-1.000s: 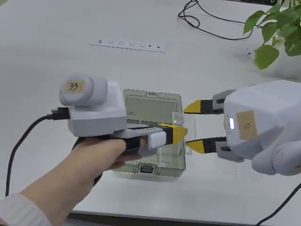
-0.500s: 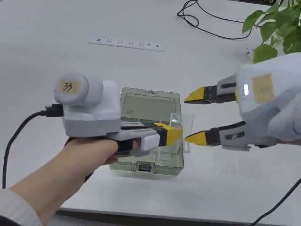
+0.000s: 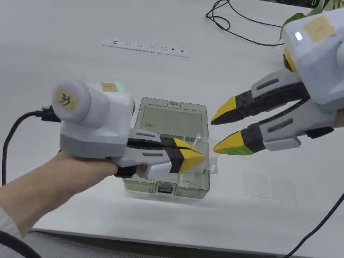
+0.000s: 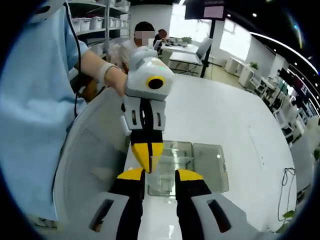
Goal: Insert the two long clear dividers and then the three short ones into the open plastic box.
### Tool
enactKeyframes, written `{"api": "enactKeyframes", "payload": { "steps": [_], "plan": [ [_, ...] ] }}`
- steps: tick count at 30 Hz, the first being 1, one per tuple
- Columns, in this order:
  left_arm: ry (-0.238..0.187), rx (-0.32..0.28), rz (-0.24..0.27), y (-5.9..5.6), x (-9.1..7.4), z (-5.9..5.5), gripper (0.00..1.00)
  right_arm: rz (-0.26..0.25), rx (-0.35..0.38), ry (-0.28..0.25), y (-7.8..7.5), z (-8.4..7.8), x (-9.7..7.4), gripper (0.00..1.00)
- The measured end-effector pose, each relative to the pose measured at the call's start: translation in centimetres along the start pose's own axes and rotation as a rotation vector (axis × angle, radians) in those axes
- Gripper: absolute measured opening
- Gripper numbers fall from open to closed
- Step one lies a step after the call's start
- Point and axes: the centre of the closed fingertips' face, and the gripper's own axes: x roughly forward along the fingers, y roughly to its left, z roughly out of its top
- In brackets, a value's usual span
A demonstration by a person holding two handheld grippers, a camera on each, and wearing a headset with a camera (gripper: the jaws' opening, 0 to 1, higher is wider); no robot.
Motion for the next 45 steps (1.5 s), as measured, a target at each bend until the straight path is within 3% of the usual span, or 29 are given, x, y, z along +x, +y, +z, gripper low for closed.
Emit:
{"api": "enactKeyframes", "payload": {
  "steps": [4,9,22,37,45],
  "plan": [
    [0.012,0.042,-0.017,-0.4,0.0,-0.2,0.0,0.072,-0.004,0.042,1.1,0.0,0.4,0.19],
    [0.026,0.093,-0.031,-0.5,-0.1,-0.4,0.0,0.118,-0.009,0.083,1.6,-0.1,0.8,0.13],
    [0.021,0.122,-0.048,-0.9,-0.2,-0.5,0.0,0.215,-0.021,0.134,3.0,-0.4,1.3,0.05],
    [0.023,0.11,-0.042,-0.7,-0.7,-0.9,0.0,0.224,-0.019,0.157,2.9,-0.2,2.0,0.02],
    [0.016,0.104,-0.015,-0.3,-0.9,-1.1,0.0,0.225,-0.01,0.167,2.7,-0.2,2.3,0.02]
  ]
}}
